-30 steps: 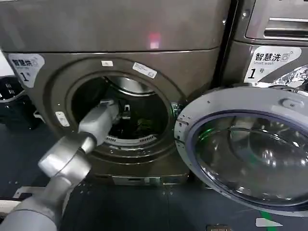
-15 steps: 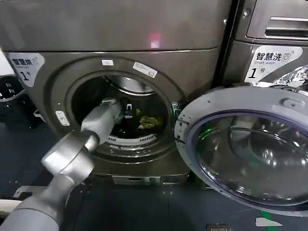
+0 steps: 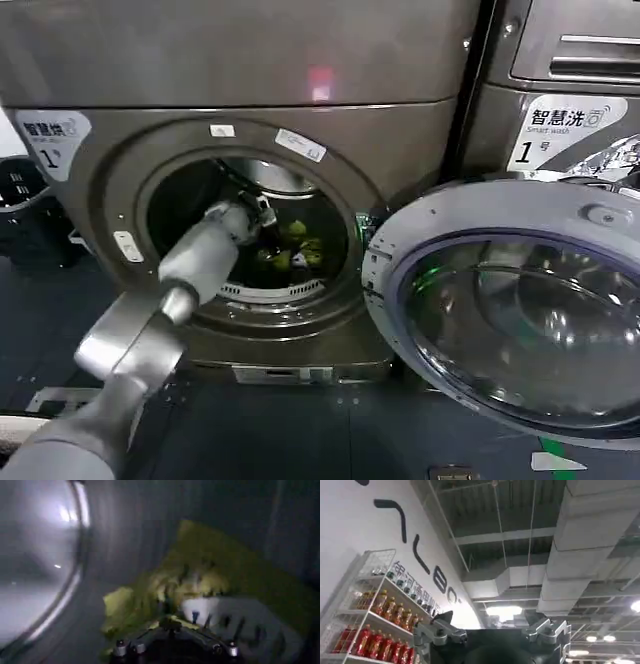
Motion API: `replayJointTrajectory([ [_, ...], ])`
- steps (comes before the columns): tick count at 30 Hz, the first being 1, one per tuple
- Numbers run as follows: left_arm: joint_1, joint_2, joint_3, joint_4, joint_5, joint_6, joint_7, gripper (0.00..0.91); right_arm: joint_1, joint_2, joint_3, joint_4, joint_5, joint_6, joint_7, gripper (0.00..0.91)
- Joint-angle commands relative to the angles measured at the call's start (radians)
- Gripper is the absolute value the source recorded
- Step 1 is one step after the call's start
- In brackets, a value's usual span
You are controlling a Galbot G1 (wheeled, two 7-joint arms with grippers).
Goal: Grasp the clothes from the dryer.
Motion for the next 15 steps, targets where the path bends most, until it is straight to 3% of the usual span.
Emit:
replayJointTrajectory([
  [1,0.289,0.065,-0.252,-0.408,-0.435,-0.01,-0.375,0.0,-0.002,-0.011,-0.001,0.0,-0.001,0.0,0.002,0.907],
  [7,0.444,0.0,-0.413,-0.699,-0.681,-0.122,-0.696,0.0,-0.006,-0.013,-0.001,0.001,0.003,0.002,0.002,0.907],
  [15,0.605,-0.059,-0.517,-0.926,-0.571,-0.309,-0.981,0.0,-0.012,-0.01,0.001,0.006,-0.043,0.004,-0.022,0.907],
])
